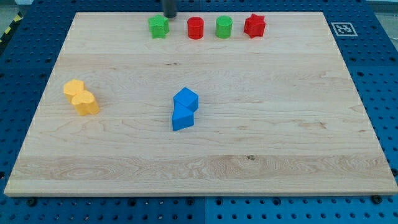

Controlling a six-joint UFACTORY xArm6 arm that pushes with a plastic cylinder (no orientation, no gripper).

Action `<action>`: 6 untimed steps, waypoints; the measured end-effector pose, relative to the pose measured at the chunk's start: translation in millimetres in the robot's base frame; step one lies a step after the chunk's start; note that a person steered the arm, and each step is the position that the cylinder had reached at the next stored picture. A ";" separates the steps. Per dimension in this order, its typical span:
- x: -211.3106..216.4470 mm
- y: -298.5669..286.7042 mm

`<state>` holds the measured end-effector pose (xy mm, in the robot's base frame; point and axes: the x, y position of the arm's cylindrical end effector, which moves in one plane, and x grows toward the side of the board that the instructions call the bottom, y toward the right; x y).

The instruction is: Slide the red circle to the bottom left of the red star

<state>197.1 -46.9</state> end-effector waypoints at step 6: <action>125.0 102.7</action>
